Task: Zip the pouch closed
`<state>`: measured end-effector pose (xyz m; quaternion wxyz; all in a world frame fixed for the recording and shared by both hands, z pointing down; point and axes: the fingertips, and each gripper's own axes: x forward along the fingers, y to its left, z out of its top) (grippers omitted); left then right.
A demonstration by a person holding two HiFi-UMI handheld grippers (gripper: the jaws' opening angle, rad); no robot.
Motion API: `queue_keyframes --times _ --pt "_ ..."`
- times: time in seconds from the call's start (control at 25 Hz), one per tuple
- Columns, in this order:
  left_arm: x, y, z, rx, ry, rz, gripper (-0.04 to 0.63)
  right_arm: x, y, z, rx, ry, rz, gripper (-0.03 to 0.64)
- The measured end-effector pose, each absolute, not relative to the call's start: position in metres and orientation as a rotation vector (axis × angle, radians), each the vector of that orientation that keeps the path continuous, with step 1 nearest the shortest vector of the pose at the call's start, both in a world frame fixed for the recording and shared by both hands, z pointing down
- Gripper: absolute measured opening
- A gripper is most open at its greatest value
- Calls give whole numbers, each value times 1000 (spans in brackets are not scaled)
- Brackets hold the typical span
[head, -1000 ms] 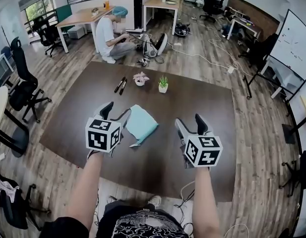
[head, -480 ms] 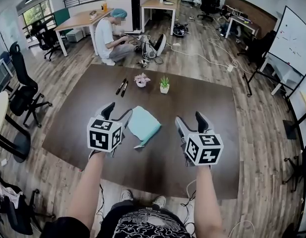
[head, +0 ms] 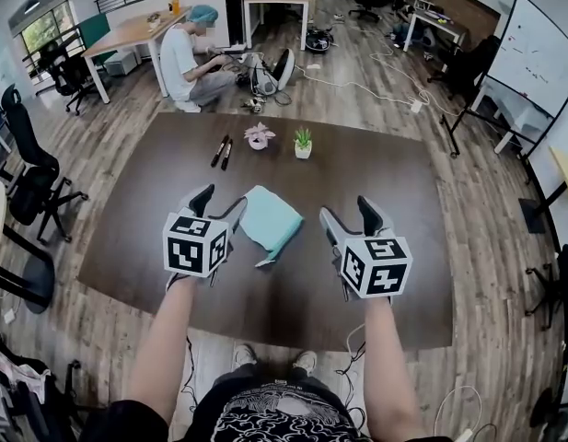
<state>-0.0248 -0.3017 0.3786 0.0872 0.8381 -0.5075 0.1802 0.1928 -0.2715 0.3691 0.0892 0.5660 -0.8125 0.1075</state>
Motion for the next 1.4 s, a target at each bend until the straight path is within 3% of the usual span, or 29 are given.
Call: queue_keyframes --times 1.4 --pt "16 -237 564 2567 -952 972 268 117 -244 515 1549 -2308 652 293"
